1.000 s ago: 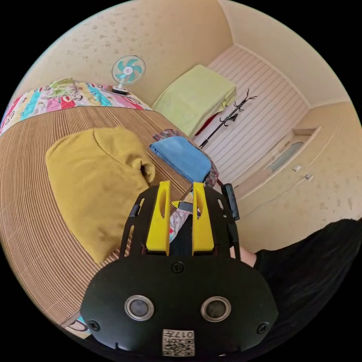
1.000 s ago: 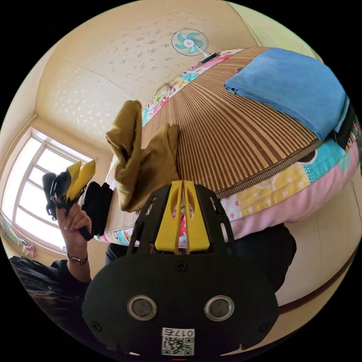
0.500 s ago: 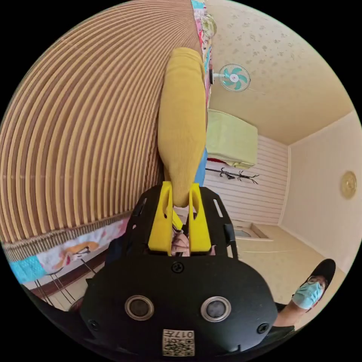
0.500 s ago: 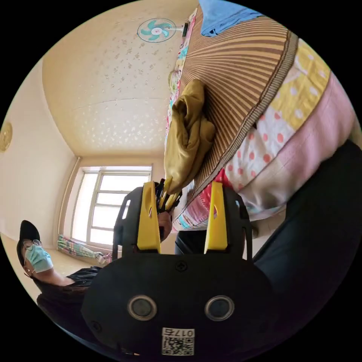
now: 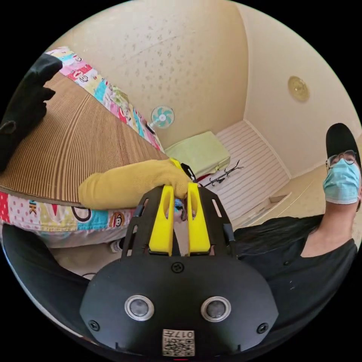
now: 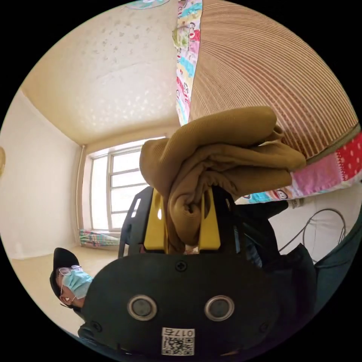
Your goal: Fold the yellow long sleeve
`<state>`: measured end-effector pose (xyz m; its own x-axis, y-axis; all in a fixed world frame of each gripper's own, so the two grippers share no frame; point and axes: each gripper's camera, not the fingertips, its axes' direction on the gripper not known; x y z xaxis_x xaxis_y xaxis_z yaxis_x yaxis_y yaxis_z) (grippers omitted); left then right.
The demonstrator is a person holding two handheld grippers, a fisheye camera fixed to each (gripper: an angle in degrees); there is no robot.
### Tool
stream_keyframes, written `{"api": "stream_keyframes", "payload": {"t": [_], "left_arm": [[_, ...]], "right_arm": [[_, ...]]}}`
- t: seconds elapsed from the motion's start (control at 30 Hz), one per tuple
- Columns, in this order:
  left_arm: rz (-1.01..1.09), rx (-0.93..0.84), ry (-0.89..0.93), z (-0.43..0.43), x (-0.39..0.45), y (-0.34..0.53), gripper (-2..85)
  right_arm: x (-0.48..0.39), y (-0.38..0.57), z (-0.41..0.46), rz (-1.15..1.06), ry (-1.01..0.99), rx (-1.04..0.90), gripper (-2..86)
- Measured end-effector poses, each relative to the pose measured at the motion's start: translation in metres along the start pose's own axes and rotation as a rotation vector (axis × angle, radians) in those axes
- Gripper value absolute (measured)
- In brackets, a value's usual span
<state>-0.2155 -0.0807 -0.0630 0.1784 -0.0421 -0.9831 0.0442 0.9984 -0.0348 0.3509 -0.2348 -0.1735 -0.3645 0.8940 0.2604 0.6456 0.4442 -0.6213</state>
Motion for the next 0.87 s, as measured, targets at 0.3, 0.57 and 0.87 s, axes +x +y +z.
{"api": "stream_keyframes", "payload": {"t": [0.3, 0.57, 0.87], "left_arm": [[0.283, 0.322, -0.115, -0.232, 0.058, -0.149, 6.4], [-0.069, 0.43, -0.716, -0.293, -0.05, -0.135, 9.6], [-0.199, 0.401, -1.026, -0.164, -0.139, 0.084, 2.0]], "right_arm": [[-0.163, -0.022, 0.278, -0.428, -0.313, -0.295, 13.0], [-0.098, -0.001, 0.46, -0.583, 0.093, -0.233, 12.6], [0.161, 0.104, 0.298, -0.639, 0.792, -0.363, 1.4]]}}
